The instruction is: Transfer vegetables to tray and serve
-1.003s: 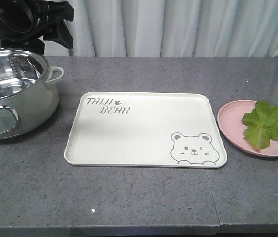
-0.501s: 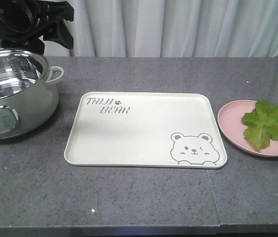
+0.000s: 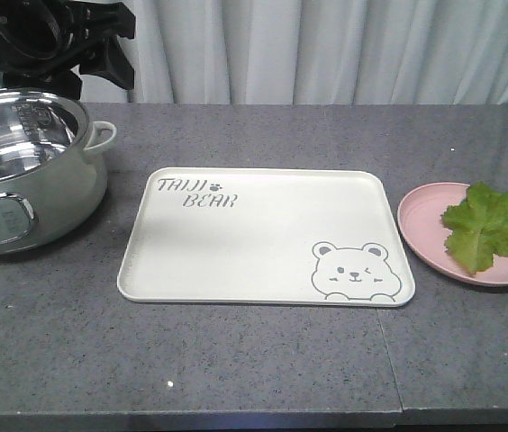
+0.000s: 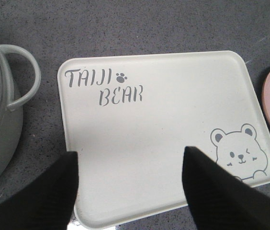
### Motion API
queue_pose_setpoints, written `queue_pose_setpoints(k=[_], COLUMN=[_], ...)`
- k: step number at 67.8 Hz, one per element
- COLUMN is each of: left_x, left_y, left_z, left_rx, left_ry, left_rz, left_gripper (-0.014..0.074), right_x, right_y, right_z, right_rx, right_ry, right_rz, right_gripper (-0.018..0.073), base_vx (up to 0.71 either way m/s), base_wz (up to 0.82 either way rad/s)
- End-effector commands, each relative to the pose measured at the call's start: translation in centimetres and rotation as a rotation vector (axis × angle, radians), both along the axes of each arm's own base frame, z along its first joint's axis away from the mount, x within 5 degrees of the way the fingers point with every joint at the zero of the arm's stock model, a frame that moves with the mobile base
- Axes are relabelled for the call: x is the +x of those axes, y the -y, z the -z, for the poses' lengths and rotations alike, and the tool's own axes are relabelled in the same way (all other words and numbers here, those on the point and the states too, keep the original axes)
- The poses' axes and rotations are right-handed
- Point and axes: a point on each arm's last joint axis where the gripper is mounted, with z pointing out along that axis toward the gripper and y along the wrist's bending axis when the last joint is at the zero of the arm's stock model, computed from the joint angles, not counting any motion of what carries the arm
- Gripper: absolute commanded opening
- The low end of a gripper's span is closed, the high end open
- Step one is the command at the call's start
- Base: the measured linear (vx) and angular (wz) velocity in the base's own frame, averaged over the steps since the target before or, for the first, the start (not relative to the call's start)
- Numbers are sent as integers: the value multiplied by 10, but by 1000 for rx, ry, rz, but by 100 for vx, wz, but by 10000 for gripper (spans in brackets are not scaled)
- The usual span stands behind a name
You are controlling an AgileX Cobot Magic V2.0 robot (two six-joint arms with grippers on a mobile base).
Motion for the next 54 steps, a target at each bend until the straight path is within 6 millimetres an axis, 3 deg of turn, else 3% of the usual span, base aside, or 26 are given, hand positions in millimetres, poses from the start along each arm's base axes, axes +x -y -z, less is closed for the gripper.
queue_pose_setpoints(k=[1, 54], left_x=[-12, -12], left_y=[-2, -2], left_z=[-22, -22], left_rx=[-42, -42], left_ry=[89, 88], left_rz=[0, 0], left_gripper=[444, 444], right_x=[7, 49], right_y=[5, 27], right_z=[-10, 61], right_rx=[-23, 21], right_ry=[71, -39], right_rz=[15, 68], right_gripper=[477, 476], base_vx=[0, 0], base_wz=[0, 0])
